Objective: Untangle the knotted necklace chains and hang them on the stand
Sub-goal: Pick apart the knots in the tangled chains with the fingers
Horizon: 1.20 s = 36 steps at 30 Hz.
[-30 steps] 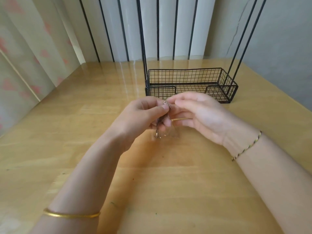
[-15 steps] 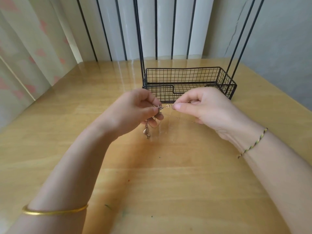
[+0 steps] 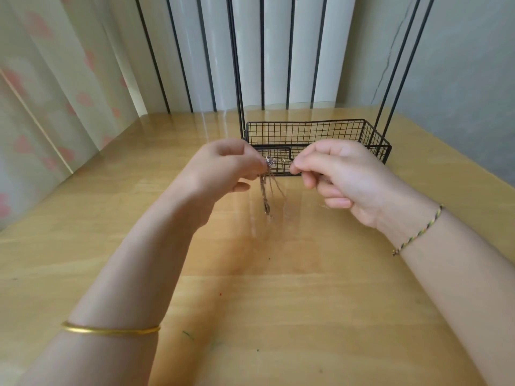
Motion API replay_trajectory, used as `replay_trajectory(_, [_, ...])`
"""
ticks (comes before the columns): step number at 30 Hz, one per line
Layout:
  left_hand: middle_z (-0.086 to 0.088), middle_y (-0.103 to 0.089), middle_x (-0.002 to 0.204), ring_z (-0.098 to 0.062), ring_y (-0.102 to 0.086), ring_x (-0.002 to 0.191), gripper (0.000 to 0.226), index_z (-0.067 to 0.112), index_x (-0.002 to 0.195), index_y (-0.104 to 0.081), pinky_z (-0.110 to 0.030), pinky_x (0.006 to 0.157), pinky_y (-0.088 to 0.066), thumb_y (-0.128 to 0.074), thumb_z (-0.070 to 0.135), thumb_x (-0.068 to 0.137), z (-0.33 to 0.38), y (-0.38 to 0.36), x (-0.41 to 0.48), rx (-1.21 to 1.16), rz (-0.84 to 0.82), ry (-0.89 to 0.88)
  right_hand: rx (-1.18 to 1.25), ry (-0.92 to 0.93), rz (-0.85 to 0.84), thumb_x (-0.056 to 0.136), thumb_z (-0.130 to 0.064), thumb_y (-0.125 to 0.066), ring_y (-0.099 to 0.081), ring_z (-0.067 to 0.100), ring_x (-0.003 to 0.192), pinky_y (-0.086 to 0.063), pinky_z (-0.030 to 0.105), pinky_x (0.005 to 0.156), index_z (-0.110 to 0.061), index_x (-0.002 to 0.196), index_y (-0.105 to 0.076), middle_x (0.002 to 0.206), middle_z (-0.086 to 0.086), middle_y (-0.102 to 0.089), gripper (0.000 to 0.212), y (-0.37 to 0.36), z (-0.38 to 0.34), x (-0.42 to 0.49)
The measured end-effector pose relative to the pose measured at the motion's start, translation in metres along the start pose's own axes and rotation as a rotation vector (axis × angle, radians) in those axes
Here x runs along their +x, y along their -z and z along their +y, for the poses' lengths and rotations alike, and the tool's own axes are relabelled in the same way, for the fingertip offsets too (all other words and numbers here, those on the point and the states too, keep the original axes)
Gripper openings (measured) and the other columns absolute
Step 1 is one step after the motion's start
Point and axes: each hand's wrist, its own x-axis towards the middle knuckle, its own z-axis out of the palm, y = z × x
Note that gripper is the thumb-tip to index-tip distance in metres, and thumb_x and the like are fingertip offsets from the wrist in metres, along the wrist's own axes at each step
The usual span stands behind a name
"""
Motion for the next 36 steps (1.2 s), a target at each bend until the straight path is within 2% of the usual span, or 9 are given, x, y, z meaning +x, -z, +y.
replay_trajectory(4, [-0.002,-0.057,0.068,-0.013,-0.054,0.066,0.020,0.016,0.066,-0.055,-0.029,0.073,-0.046,-0.056,0.006,0.084,0.006,0.002,-0.001,-0.190,0.004,0.048,-0.113,-0.001,-0.066,0.088,-0.012,-0.057,-0.022,0.007,0.033,-0.014,0.015,0.034,-0.008,0.081,-0.063,0.056,0.004,-0.054,0.010,0.001,-0.007,-0.005])
replay_trajectory(7, [-0.005,-0.058,0.070,-0.014,-0.054,0.062,0.018,0.013,0.068,-0.052,-0.031,0.072,-0.045,-0.051,0.005,0.085,0.008,0.000,-0.006,-0.227,0.003,0.052,-0.298,0.030,-0.046,0.087,-0.017,-0.061,-0.031,0.002,0.031,-0.022,0.015,0.033,-0.011,0.084,-0.065,0.064,0.001,-0.059,0.008,-0.001,-0.010,-0.009])
replay_trajectory(10, [-0.005,-0.056,0.072,-0.014,-0.053,0.060,0.017,0.013,0.070,-0.051,-0.030,0.070,-0.045,-0.050,0.006,0.085,0.005,-0.002,-0.015,-0.283,-0.003,0.078,-0.386,0.086,-0.055,0.084,-0.015,-0.066,-0.040,-0.002,0.030,-0.025,0.007,0.032,-0.008,0.083,-0.067,0.070,0.002,-0.063,0.007,-0.001,-0.015,-0.017])
replay_trajectory(13, [-0.004,-0.055,0.074,-0.012,-0.053,0.061,0.014,0.014,0.072,-0.052,-0.030,0.073,-0.045,-0.051,0.006,0.084,0.002,-0.004,-0.023,-0.349,0.029,0.103,-0.377,0.086,-0.108,0.082,-0.009,-0.067,-0.042,-0.001,0.030,-0.028,0.006,0.031,-0.004,0.082,-0.068,0.062,0.007,-0.061,0.005,-0.002,-0.019,-0.027])
replay_trajectory(19, [-0.004,-0.056,0.075,-0.011,-0.051,0.062,0.019,0.017,0.070,-0.050,-0.028,0.070,-0.045,-0.053,0.005,0.084,0.010,-0.012,-0.025,-0.373,0.071,0.047,-0.405,0.058,-0.097,0.081,-0.009,-0.066,-0.034,0.004,0.028,-0.023,0.013,0.030,-0.012,0.074,-0.066,0.053,0.006,-0.057,0.008,0.001,-0.022,-0.030])
replay_trajectory(21, [-0.003,-0.056,0.071,-0.013,-0.052,0.062,0.021,0.017,0.070,-0.050,-0.029,0.071,-0.045,-0.054,0.005,0.086,0.013,-0.012,-0.022,-0.376,0.045,0.013,-0.352,0.061,-0.108,0.083,-0.009,-0.065,-0.034,0.010,0.031,-0.028,0.017,0.032,-0.008,0.083,-0.065,0.052,0.007,-0.057,0.001,0.003,-0.025,-0.030])
replay_trajectory(27, [0.004,-0.064,0.063,-0.008,-0.058,0.057,0.020,0.016,0.074,-0.055,-0.030,0.076,-0.047,-0.054,0.004,0.090,0.014,-0.010,-0.021,-0.306,-0.027,-0.049,-0.222,0.021,-0.220,0.087,-0.013,-0.064,-0.042,0.011,0.029,-0.039,0.020,0.036,-0.007,0.110,-0.056,0.053,0.008,-0.059,0.025,0.003,-0.026,-0.024])
replay_trajectory(31, [0.008,-0.060,0.056,-0.007,-0.055,0.056,0.020,0.016,0.075,-0.056,-0.027,0.074,-0.046,-0.054,0.003,0.090,0.013,-0.015,-0.019,-0.275,-0.036,-0.074,-0.239,0.048,-0.215,0.088,-0.015,-0.063,-0.038,0.011,0.027,-0.035,0.024,0.040,-0.003,0.099,-0.058,0.048,0.006,-0.058,0.017,-0.001,-0.022,-0.020])
replay_trajectory(36, [-0.001,-0.059,0.068,-0.012,-0.058,0.062,0.018,0.015,0.077,-0.054,-0.028,0.073,-0.046,-0.051,0.006,0.092,0.011,-0.013,-0.016,-0.350,-0.051,-0.042,-0.217,0.078,-0.110,0.088,-0.012,-0.061,-0.037,0.009,0.028,-0.035,0.020,0.035,-0.006,0.083,-0.060,0.049,0.003,-0.056,0.008,-0.001,-0.019,-0.016])
